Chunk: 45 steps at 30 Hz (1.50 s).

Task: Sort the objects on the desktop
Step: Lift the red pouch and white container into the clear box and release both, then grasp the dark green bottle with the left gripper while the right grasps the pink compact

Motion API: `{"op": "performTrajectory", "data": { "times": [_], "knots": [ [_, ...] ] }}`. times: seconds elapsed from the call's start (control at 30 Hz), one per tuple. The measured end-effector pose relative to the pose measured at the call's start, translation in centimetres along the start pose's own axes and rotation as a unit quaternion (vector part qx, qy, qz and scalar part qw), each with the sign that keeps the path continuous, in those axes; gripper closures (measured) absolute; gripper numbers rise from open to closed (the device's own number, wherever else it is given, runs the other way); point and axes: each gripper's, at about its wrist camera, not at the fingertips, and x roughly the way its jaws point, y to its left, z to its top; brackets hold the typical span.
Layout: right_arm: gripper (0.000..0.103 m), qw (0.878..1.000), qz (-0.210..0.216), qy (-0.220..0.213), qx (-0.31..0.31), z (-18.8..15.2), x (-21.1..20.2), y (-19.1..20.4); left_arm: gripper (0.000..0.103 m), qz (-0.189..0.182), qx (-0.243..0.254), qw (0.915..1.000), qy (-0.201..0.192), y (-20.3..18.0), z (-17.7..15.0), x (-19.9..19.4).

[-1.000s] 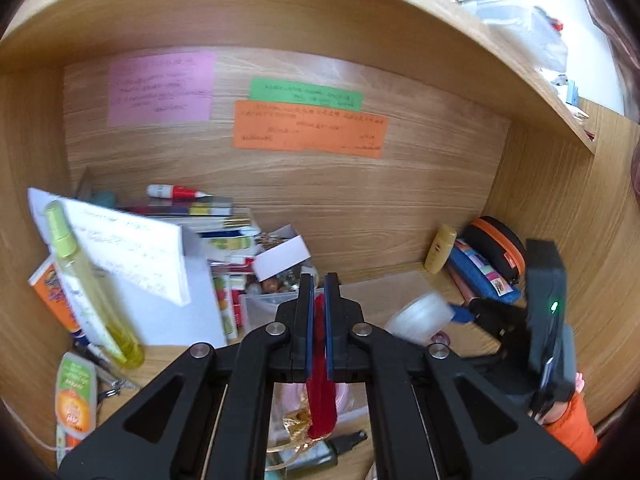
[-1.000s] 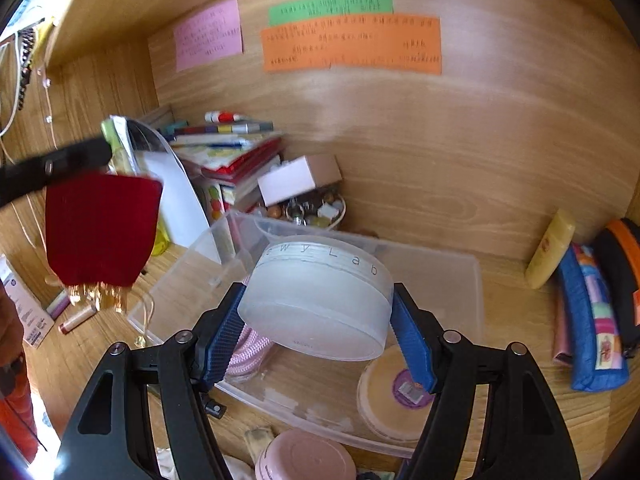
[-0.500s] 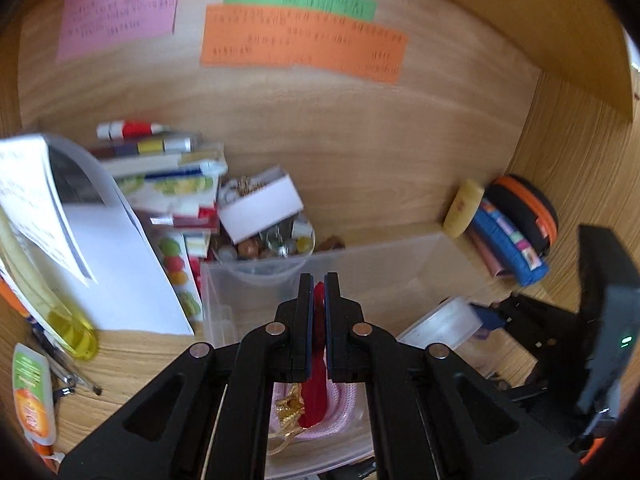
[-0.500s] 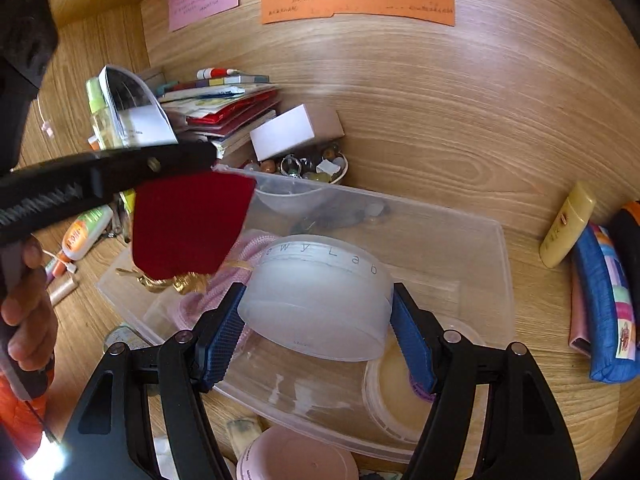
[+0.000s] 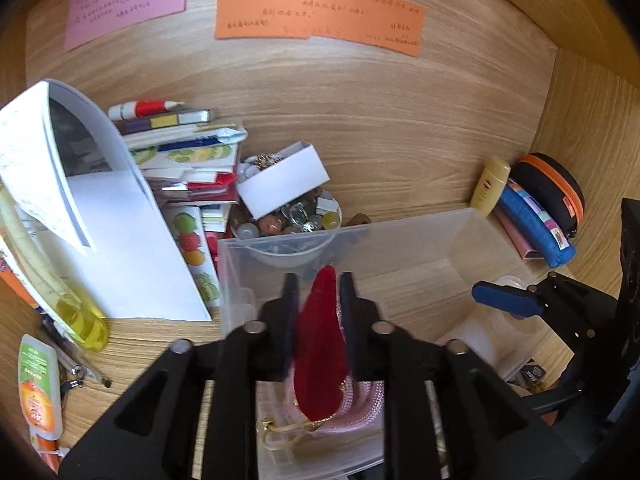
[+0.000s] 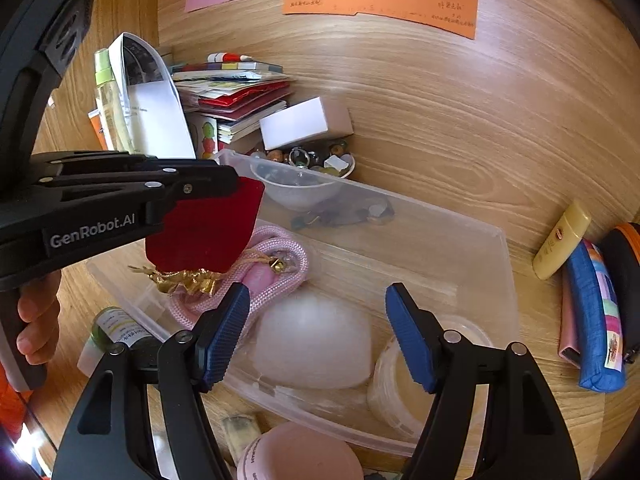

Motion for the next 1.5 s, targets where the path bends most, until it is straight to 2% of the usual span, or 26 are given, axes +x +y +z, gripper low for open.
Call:
{"op": "performTrajectory", "data": {
  "times": [0.13,0.23,0.33,0.43,0.53,0.63,0.77,0.93,1.3,1.5],
  "knots": [
    [0.034,1.000,-0.009,-0.009,-0.003,-0.2,-0.4,0.1,0.056,0.011,-0.001,0.9997,-0.023,0.2,0.1,-1.5],
    [0.025,1.000,-0.019,-0.022,-0.005,0.0,-0.9,0.2,0.043,0.017,0.004,0.9990,-0.040,0.0,0.4,-2.7],
    [0.023,0.999,-0.022,-0.042,-0.001,0.3,-1.9,0.1,0.028,0.020,0.005,0.9978,-0.063,0.0,0.7,-4.5],
    [0.023,0.998,-0.023,-0.055,0.008,0.7,-2.9,-0.5,0.026,0.016,0.008,0.9972,-0.073,0.1,0.8,-5.9],
    [0.021,0.997,-0.019,-0.065,0.023,1.0,-4.3,-1.3,0.013,0.023,0.014,0.9969,-0.074,0.2,0.5,-7.0],
    [0.021,0.996,-0.026,-0.077,0.027,1.0,-5.8,-1.7,0.012,0.031,0.023,0.9966,-0.073,0.2,-0.1,-8.0],
    [0.012,0.995,-0.033,-0.086,0.023,0.5,-7.8,-1.9,0.007,0.036,0.030,0.9965,-0.069,0.4,-1.1,-8.9],
    [0.012,0.995,-0.038,-0.089,0.023,-1.1,-9.7,-2.4,0.007,0.035,0.028,0.9980,-0.045,1.0,-3.1,-9.0],
    [0.012,0.998,-0.038,-0.048,0.027,-5.0,-9.4,-2.1,0.007,0.033,0.019,0.9990,0.025,1.4,-7.5,-6.8],
    [0.012,0.999,-0.022,-0.018,0.028,-6.4,-8.1,-1.5,0.007,0.016,0.013,0.9982,0.055,1.1,-9.3,-5.5]
  ]
}}
